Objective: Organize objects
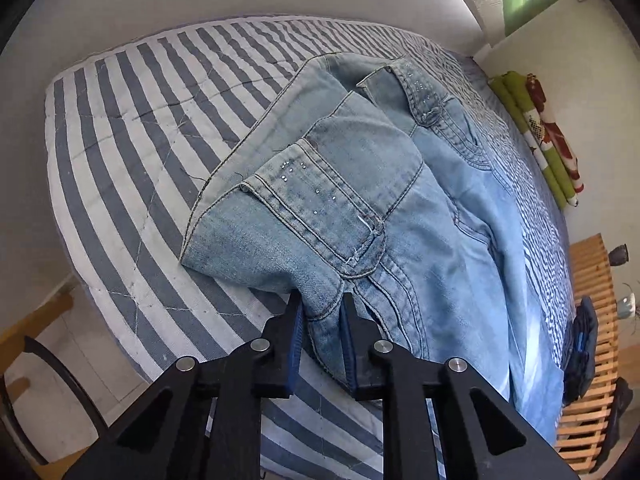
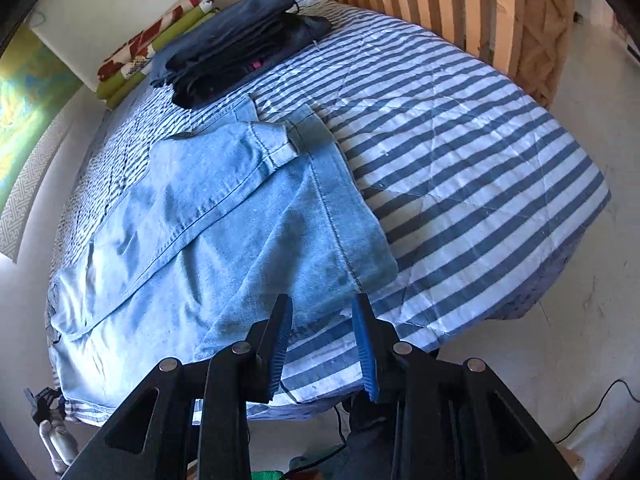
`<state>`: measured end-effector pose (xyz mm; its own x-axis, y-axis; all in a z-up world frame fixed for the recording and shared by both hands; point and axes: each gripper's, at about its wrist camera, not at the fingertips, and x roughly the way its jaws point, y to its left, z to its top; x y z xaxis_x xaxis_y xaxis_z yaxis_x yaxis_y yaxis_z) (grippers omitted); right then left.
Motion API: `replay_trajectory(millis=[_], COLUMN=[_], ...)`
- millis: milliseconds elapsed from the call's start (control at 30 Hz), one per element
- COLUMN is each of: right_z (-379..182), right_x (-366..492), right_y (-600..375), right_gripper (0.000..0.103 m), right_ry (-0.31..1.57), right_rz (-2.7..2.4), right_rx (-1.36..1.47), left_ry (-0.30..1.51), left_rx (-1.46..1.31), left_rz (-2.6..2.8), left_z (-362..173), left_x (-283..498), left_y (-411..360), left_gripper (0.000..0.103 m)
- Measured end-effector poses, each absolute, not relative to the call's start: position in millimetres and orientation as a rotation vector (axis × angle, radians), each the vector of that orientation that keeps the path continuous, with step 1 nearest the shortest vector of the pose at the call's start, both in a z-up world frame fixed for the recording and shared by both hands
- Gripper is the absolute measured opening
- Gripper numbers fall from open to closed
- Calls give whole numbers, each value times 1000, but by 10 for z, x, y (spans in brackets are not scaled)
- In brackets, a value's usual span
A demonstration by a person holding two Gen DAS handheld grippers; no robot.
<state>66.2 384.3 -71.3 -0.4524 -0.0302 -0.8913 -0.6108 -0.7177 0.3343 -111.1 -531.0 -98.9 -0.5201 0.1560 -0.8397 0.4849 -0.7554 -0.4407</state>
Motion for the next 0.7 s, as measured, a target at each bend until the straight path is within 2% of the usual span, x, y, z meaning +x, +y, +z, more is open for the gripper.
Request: replay_trajectory(millis=[133, 267, 533, 600, 700], right_z=[-805, -891, -1099, -1090, -855], right_x=[747, 725, 460, 456, 517], right_y=[3891, 3873, 3548, 3530, 3482], right_gripper=[28, 33, 32, 11, 8], right_ry=[1107, 1319, 1338, 1327, 1236], right_rz=[2163, 2168, 2180, 2178, 2249], right_rx=[-1396, -1377, -1402, -1366, -1296], left_ry=[973, 961, 1015, 1023, 1042], left_rx=[1370, 1333, 1243, 1230, 1199], left_rz=[-2417, -2439, -2469, -2476, -2499], left_z=[-821, -657, -363, -287, -139], left_x=[-1042, -992, -856, -818, -755], left_y=[-5369, -5431, -5633, -5669, -5739], left_gripper=[15, 14, 13, 12, 12])
